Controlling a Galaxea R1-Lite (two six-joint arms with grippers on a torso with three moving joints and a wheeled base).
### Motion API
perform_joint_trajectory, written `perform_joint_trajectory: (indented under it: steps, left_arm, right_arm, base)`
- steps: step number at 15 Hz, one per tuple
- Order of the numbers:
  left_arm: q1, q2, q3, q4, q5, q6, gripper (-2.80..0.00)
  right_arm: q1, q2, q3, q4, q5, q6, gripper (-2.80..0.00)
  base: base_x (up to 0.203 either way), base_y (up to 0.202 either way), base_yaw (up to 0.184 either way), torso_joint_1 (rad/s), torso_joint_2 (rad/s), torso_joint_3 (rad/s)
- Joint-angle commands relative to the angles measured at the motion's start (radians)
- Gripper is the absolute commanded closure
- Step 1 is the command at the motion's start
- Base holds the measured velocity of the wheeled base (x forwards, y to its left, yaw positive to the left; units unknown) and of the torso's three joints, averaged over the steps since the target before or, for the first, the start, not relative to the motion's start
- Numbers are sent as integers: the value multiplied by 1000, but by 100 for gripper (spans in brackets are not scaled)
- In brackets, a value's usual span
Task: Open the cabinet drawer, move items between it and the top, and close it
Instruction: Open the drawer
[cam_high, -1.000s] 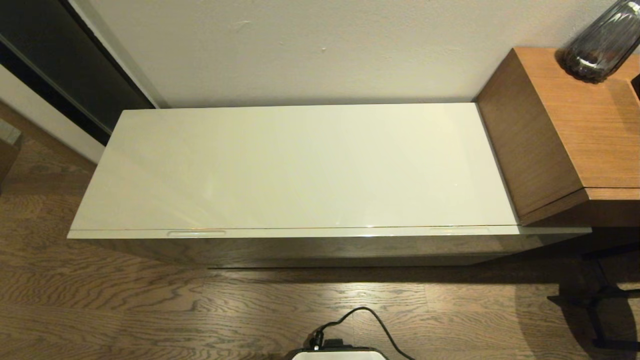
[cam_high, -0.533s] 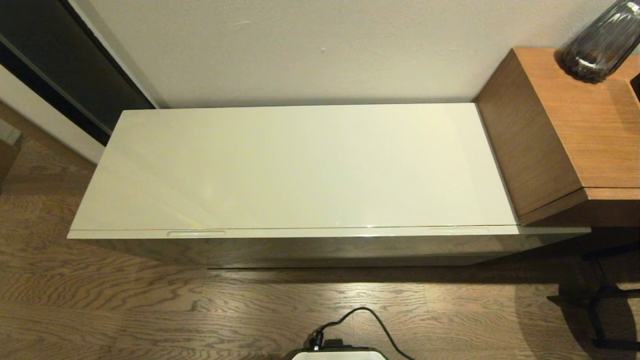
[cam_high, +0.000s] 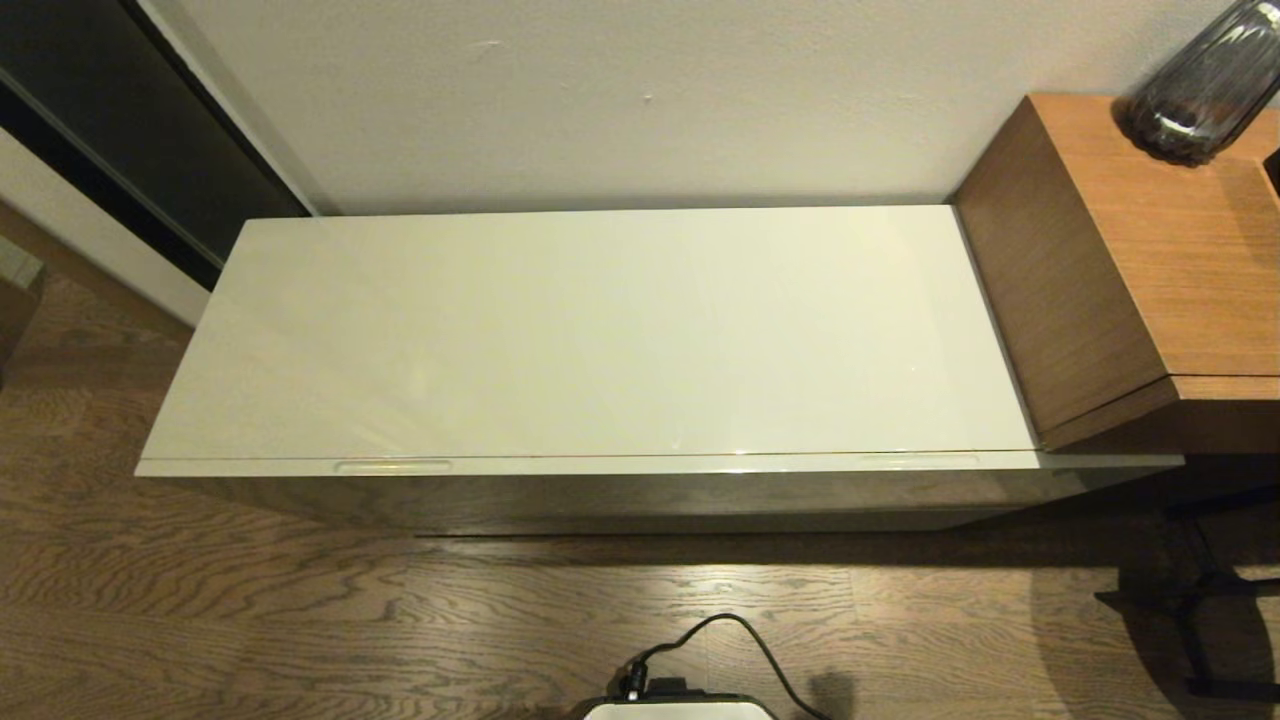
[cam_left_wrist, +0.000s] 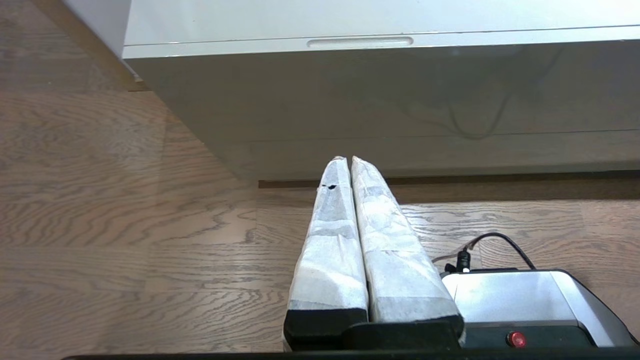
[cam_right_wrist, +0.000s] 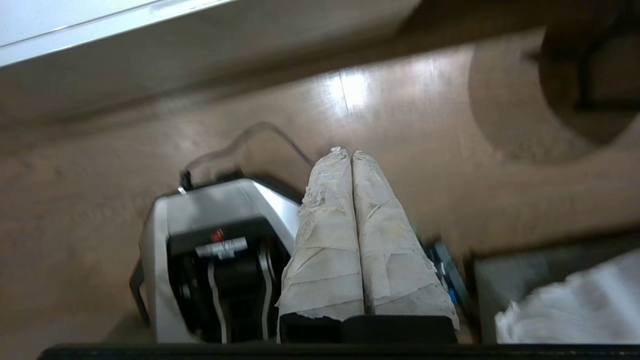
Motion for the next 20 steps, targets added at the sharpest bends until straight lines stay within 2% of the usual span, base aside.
perform_joint_trajectory:
  steps: [1, 3, 5, 7, 9, 13, 20]
  left_arm:
    - [0, 2, 0, 0, 0, 0, 0]
    - [-1, 2, 0, 0, 0, 0, 0]
    - [0, 2, 0, 0, 0, 0, 0]
    - [0, 2, 0, 0, 0, 0, 0]
    - [0, 2, 0, 0, 0, 0, 0]
    - [0, 2, 0, 0, 0, 0, 0]
    - [0, 2, 0, 0, 0, 0, 0]
  right_arm:
    - [30, 407, -83, -48, -1, 11, 0]
    - [109, 567, -164, -98, -3, 63, 0]
    - [255, 707, -228, -216, -17, 170, 0]
    - [369, 789, -254, -341, -104, 287, 0]
    - [428, 825, -257, -402, -161, 372, 0]
    - [417, 886, -248, -445, -167, 408, 0]
    - [397, 964, -231, -479, -167, 419, 0]
  base:
    - [0, 0, 0, 0, 0, 0]
    - [0, 0, 0, 0, 0, 0]
    - [0, 0, 0, 0, 0, 0]
    - [0, 0, 0, 0, 0, 0]
    - [0, 0, 0, 0, 0, 0]
    - [0, 0, 0, 0, 0, 0]
    - [0, 0, 0, 0, 0, 0]
